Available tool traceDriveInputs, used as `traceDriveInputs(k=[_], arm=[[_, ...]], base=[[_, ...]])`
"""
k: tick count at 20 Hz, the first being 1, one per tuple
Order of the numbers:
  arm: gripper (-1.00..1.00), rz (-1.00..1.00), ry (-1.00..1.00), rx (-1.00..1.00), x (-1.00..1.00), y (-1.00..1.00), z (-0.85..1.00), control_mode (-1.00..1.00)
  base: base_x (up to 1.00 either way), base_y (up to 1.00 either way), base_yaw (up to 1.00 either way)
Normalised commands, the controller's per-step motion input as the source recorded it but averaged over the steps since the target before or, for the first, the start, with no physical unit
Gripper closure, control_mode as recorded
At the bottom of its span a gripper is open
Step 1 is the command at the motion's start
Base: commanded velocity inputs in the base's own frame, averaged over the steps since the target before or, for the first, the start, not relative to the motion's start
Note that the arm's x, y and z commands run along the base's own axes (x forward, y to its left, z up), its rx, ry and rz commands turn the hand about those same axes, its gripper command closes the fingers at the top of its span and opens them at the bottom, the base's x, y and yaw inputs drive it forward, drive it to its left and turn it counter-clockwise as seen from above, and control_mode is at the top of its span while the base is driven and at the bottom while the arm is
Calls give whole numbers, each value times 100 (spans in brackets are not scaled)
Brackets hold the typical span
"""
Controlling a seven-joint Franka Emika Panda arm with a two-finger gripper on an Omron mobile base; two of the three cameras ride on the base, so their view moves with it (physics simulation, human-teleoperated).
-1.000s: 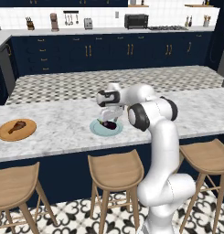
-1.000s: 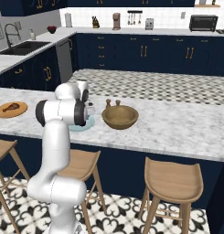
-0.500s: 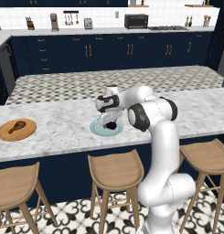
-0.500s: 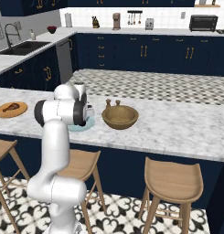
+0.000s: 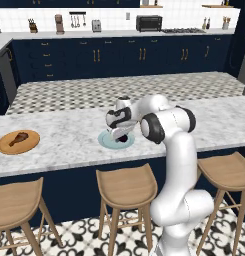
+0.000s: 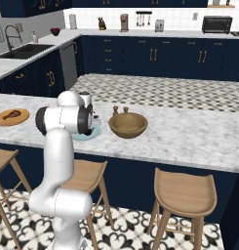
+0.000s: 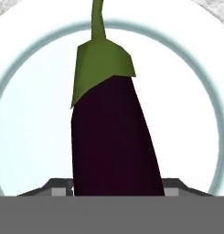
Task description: Pick the chicken drumstick and eggplant from their plates and place them in the bowl. Then put the bowl in the fridge.
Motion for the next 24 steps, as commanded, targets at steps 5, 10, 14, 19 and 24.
traceDriveInputs(k=[5,10,14,19,24], arm=[[100,-5,-2,0,-10,0,71,-100],[100,-14,0,0,-36,-24,94,-100],[100,-21,0,0,-32,-56,73,-100],[100,-36,5,2,-28,-83,44,-100],[100,-49,7,0,-6,-93,12,-100]], base=[[0,0,0],[0,0,0],[0,0,0],[0,0,0],[0,0,0]])
